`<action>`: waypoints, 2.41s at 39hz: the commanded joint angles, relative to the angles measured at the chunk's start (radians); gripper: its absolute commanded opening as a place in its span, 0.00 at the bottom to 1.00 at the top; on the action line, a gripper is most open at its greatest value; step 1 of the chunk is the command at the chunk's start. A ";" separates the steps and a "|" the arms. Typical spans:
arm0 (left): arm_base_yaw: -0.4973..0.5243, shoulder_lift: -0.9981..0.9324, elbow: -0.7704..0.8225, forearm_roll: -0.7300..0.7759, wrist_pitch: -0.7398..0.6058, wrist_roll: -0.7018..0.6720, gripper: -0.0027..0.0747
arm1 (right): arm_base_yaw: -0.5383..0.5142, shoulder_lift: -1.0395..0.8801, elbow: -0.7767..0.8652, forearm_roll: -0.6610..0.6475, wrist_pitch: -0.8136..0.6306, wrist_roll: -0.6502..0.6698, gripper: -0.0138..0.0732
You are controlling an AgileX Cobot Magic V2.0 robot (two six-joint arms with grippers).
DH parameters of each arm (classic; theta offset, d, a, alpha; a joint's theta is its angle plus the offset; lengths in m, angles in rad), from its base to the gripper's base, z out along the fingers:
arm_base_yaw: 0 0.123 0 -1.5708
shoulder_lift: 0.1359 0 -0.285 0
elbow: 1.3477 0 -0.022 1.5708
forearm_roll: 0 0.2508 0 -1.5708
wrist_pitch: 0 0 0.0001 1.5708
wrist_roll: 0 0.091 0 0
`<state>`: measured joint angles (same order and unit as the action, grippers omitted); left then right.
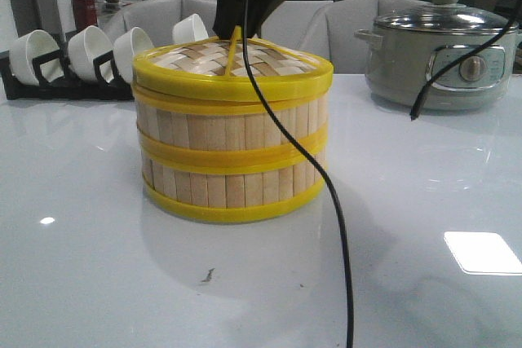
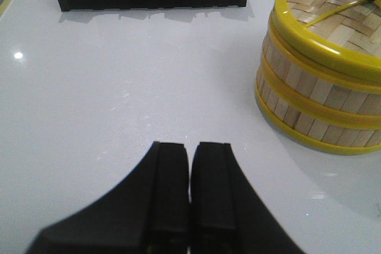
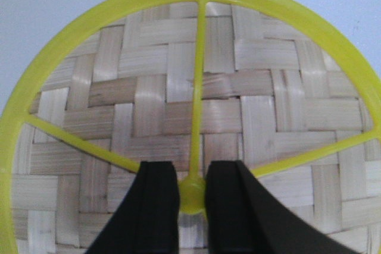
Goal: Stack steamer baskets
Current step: 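Lift the lid with the right gripper and carry it over the stack, then lower the lid onto the top basket, open the right gripper, withdraw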
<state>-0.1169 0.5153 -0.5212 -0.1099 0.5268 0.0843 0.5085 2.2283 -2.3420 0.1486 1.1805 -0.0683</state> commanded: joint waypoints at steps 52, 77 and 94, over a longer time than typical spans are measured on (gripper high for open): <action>-0.006 0.008 -0.029 -0.011 -0.080 -0.007 0.15 | 0.012 -0.068 -0.035 0.022 -0.012 0.000 0.23; -0.006 0.008 -0.029 -0.011 -0.080 -0.007 0.15 | 0.012 -0.085 -0.035 0.004 -0.094 0.004 0.62; -0.006 0.008 -0.029 -0.011 -0.080 -0.007 0.15 | -0.035 -0.222 -0.030 -0.192 -0.115 0.004 0.61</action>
<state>-0.1169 0.5153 -0.5212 -0.1099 0.5268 0.0843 0.5032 2.1315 -2.3444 -0.0057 1.1362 -0.0642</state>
